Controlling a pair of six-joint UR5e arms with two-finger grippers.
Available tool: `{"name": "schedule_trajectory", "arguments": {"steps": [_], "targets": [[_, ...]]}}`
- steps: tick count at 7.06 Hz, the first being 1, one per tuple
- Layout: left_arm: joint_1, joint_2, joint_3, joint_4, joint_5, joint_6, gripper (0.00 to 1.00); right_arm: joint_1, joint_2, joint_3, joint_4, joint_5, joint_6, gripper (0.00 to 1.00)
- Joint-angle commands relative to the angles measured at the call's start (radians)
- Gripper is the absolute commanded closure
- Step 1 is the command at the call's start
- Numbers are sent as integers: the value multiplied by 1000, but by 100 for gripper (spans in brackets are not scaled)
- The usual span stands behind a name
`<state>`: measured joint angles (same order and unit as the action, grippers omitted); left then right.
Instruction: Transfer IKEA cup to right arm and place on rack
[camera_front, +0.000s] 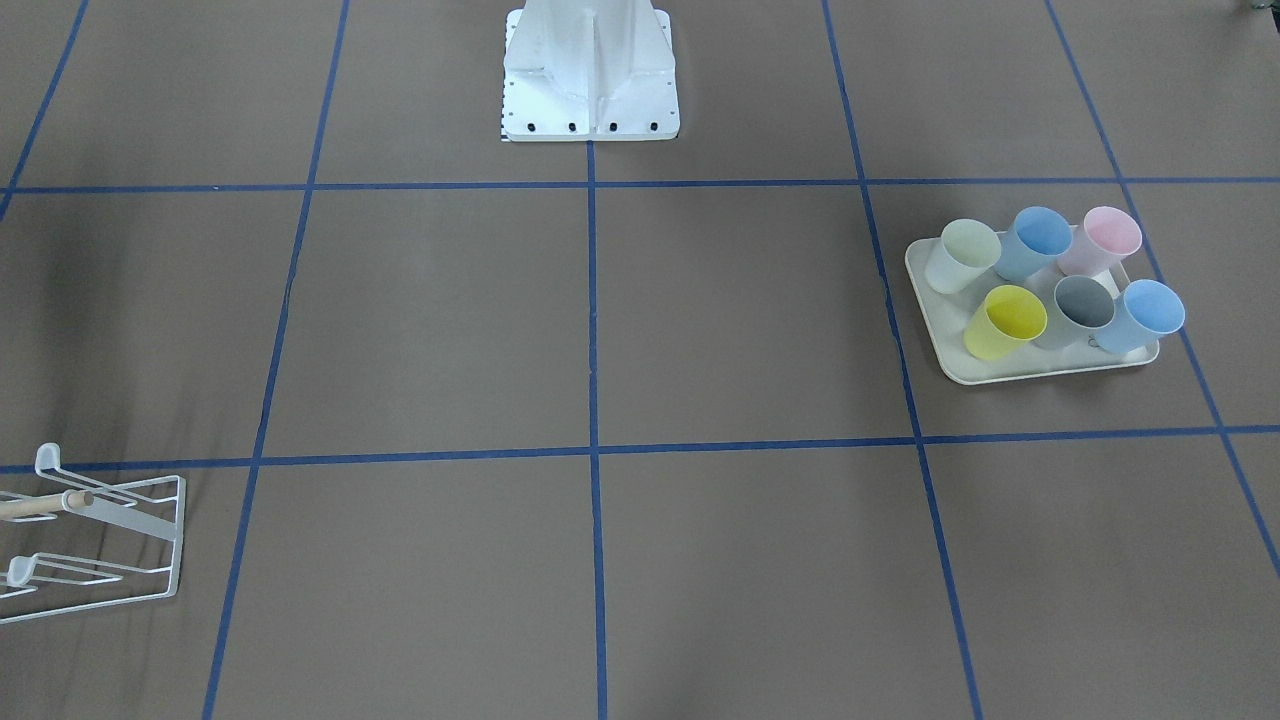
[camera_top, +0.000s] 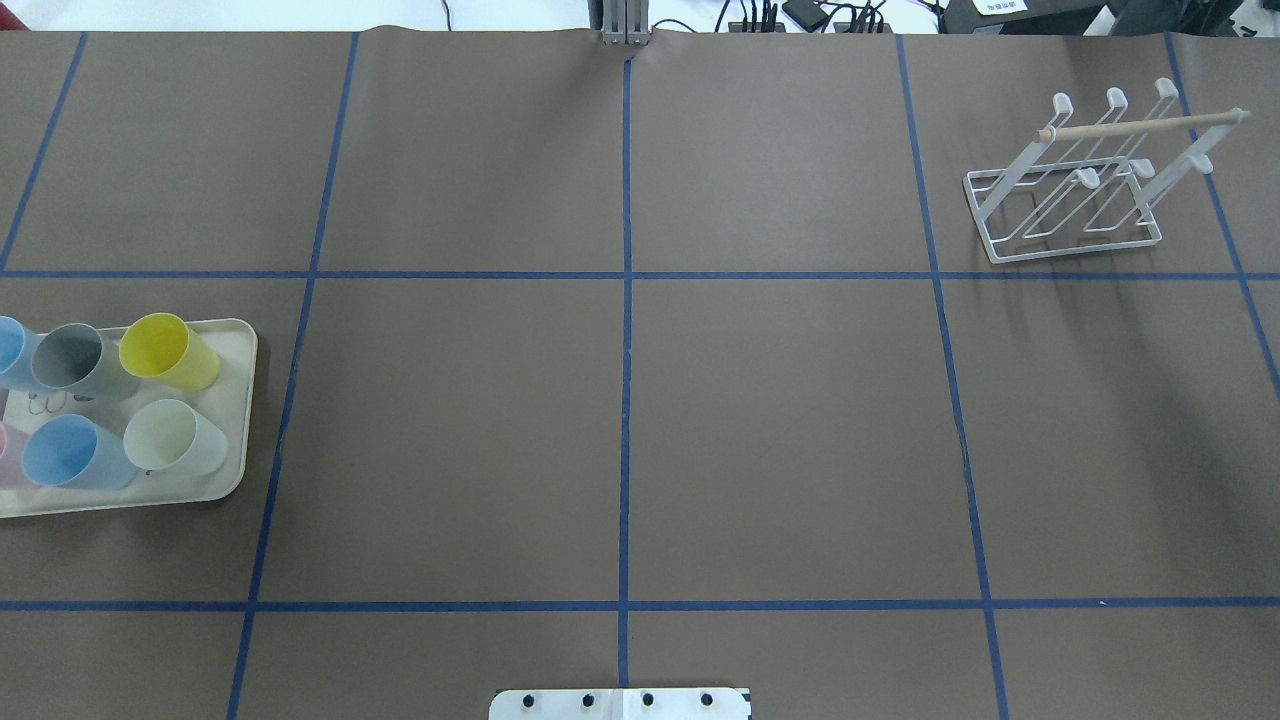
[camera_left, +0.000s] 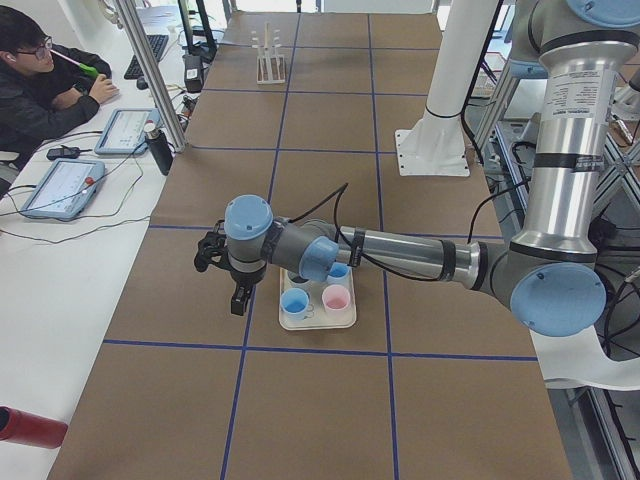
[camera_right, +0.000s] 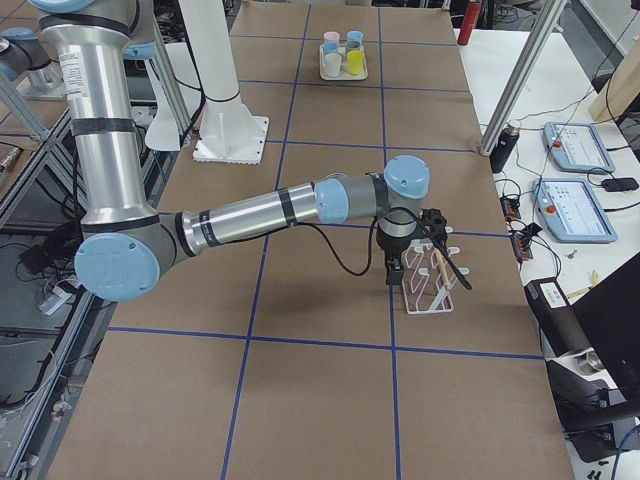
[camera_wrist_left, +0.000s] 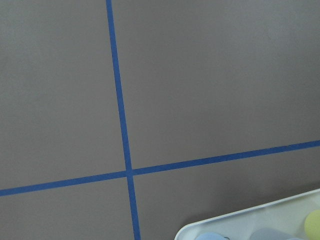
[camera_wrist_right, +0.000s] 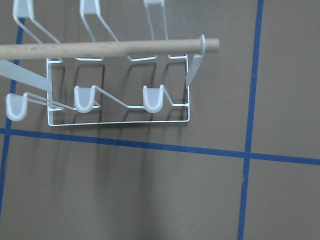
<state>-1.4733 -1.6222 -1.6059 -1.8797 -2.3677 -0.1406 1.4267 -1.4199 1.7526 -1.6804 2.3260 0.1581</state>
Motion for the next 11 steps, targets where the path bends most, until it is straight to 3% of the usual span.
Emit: {"name": "schedule_trajectory", "arguments": {"steps": [1,3,5,7,10,11], "targets": [[56,5,27,-58,-5,-2,0,-38,51,10,18,2,37,0],[80,85,35,-170,8,-2,0,-72,120,5,5,13,37,0],[87,129,35,-182,11,-5,0,-75,140,16,11,16,38,0],[169,133,49,-237,11,-131,0,-84,162,31,16,19,75,0],[188,131,119,-351,11,-182,1,-100,182,41,15,18,112,0],[203,131,119,-351,10,-183,8,-101,183,39,15,18,112,0]]}}
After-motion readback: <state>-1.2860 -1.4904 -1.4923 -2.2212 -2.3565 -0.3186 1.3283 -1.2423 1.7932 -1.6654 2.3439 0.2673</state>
